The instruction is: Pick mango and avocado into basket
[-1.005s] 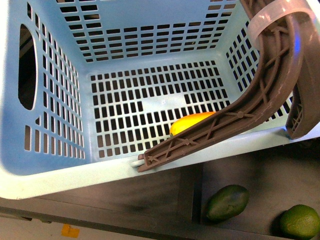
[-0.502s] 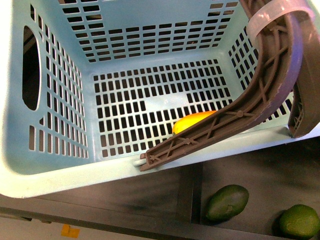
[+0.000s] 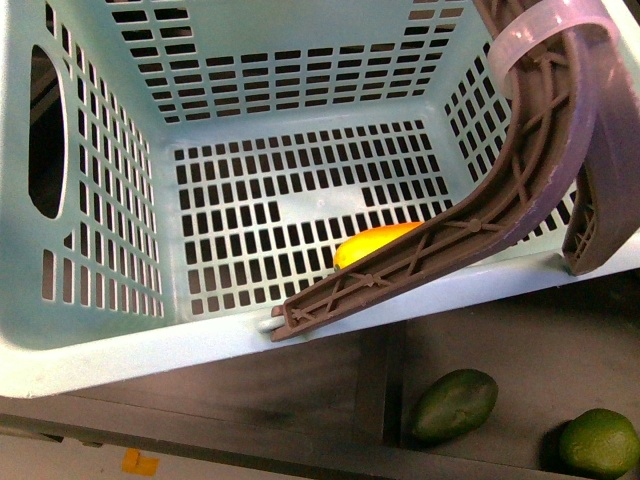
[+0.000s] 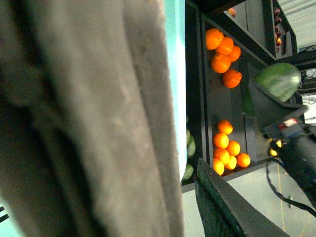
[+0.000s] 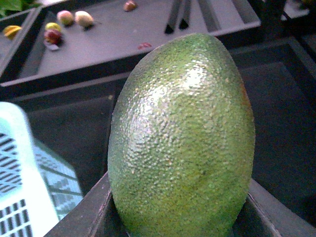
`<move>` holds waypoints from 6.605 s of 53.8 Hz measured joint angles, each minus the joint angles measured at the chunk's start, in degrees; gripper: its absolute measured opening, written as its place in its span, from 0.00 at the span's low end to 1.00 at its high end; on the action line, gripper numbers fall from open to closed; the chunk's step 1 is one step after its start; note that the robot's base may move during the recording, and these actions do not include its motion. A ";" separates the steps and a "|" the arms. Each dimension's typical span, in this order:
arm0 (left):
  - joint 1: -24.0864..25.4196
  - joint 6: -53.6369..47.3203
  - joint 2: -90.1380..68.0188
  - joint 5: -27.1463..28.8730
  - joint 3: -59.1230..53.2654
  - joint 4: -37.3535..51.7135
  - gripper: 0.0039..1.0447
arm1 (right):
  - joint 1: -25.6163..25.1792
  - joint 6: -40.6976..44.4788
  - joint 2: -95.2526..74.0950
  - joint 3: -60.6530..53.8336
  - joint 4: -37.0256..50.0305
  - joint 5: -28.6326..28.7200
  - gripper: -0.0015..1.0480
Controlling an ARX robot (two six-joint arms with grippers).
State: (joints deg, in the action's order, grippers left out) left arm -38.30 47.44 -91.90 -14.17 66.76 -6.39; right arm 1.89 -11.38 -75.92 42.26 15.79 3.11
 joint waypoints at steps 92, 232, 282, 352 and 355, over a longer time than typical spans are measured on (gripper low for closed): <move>0.04 0.26 -0.04 -0.42 -0.09 0.00 0.27 | 11.28 -3.45 17.18 -8.70 -1.49 -19.02 0.83; 0.04 0.04 -0.04 -0.24 -0.09 0.00 0.27 | -1.70 11.19 75.56 -41.27 -15.69 -3.21 0.63; 4.70 17.22 -7.58 25.59 3.45 14.78 0.27 | -1.70 11.17 75.60 -41.27 -15.72 -3.26 0.92; 20.96 39.58 -27.63 26.36 13.16 15.02 0.94 | -1.70 11.19 75.60 -41.27 -15.72 -3.21 0.92; 21.14 39.63 -24.65 27.69 10.51 14.14 0.92 | -1.70 11.19 75.60 -41.27 -15.72 -3.21 0.92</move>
State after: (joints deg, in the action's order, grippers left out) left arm -17.17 87.07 -116.55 13.52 77.28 7.75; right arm 0.19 -0.19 -0.32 0.99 0.08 -0.10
